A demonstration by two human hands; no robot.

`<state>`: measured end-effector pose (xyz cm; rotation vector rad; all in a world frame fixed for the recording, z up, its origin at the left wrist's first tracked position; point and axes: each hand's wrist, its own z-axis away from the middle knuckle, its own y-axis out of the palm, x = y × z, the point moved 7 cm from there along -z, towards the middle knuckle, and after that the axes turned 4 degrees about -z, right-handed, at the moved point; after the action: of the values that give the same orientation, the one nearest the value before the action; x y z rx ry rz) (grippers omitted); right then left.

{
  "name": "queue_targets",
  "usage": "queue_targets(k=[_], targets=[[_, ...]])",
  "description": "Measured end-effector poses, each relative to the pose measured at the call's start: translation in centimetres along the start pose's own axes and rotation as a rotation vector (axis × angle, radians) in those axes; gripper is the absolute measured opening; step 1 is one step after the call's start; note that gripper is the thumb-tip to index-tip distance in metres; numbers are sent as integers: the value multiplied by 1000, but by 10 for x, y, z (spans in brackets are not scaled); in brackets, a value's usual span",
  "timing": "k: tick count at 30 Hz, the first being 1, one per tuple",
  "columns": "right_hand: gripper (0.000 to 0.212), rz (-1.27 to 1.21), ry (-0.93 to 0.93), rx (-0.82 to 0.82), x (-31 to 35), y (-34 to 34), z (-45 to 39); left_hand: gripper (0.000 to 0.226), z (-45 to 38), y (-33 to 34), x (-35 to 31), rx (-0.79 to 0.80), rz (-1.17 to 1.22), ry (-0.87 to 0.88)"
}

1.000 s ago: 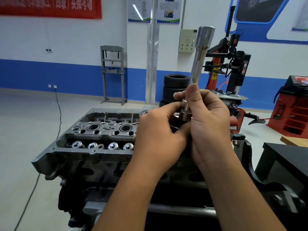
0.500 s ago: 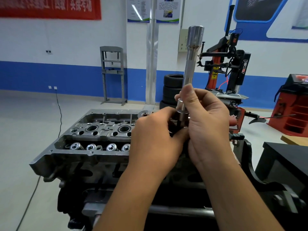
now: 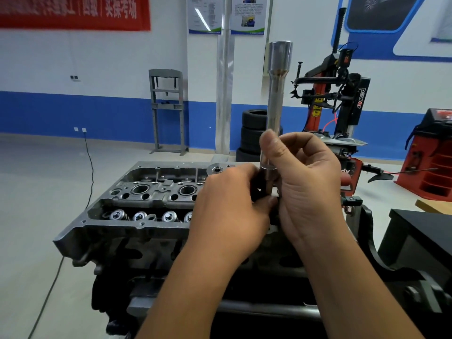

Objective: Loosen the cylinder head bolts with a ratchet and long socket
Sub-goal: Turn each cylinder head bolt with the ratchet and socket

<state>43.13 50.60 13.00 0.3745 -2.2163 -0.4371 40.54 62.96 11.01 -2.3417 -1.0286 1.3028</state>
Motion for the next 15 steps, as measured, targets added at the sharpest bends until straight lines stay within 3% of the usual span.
queue_targets(k=[9, 15], targets=[[21, 18, -14, 14, 0, 3, 0, 28, 0, 6, 4, 48, -54, 20], [12, -78, 46, 64, -4, 6, 1, 25, 0, 6, 5, -14, -54, 0]])
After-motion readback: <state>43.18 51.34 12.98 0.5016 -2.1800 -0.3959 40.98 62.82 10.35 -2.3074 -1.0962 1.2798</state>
